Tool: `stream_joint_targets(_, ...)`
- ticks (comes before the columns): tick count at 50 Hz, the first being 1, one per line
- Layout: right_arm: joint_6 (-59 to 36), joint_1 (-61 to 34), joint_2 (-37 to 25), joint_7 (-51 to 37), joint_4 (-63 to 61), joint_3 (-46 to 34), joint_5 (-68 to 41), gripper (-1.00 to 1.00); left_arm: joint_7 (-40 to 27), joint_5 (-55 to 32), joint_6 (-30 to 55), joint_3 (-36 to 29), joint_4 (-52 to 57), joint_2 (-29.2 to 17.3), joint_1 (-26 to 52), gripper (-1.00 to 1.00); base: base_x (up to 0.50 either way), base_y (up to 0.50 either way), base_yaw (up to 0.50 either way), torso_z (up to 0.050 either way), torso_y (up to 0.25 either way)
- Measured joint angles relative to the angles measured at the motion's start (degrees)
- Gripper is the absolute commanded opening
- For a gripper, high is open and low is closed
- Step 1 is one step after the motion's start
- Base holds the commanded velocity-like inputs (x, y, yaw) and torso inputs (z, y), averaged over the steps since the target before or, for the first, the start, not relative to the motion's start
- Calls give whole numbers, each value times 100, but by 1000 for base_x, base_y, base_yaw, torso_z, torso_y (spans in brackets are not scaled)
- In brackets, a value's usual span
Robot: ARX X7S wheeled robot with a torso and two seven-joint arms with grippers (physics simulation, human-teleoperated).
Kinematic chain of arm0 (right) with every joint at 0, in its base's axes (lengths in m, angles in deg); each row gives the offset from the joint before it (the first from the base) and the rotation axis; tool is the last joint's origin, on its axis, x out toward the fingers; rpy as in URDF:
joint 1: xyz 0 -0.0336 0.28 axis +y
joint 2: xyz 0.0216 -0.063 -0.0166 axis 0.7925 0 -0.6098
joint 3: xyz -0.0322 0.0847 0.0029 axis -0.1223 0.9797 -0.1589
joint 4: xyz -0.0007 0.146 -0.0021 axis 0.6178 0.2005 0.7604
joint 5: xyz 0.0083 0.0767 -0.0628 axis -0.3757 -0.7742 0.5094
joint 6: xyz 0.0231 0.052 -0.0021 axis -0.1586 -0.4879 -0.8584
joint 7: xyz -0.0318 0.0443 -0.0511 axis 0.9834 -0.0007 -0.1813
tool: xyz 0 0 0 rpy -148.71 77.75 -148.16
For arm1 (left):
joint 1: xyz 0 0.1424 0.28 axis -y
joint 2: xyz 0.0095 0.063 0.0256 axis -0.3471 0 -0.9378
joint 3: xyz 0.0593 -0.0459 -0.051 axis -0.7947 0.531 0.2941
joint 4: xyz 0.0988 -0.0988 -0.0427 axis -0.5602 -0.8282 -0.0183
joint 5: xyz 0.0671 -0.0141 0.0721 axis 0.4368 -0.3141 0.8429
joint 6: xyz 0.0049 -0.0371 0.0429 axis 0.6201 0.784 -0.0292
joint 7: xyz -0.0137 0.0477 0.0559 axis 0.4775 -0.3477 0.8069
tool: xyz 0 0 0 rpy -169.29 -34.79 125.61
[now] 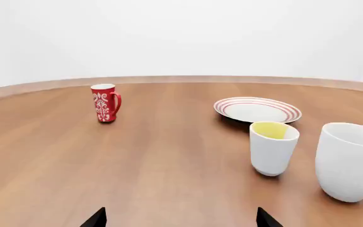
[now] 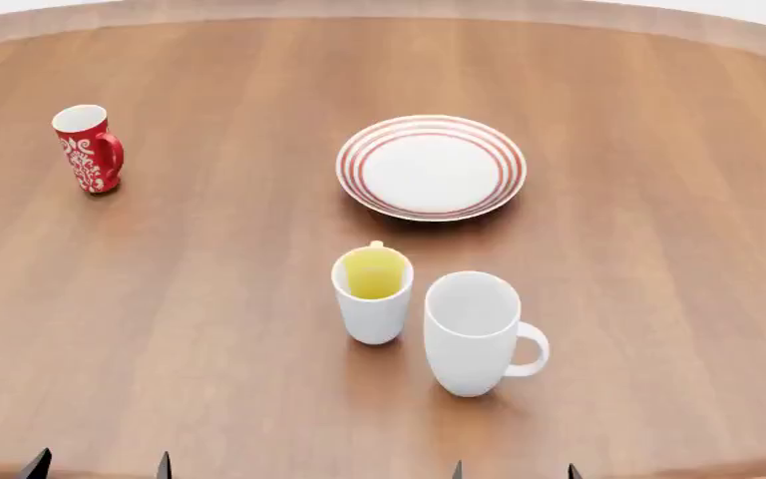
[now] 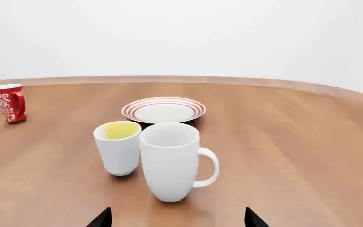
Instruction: Pick up the red mug and put it on the plate
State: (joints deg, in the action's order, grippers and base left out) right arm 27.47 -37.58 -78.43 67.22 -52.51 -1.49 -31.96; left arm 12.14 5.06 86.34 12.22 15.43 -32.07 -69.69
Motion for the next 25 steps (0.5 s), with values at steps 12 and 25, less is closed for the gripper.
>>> stream_joint_targets(12, -8, 44, -157, -144, -64, -195, -46, 100, -137, -134, 23, -157, -32, -138, 37, 100, 0, 0, 0, 0, 0)
stream_joint_targets(25, -25, 34, -261, -285, -56, -328, -134, 100, -261, -218, -10, -283, -89, -241, 53, 100, 0, 0, 0, 0, 0)
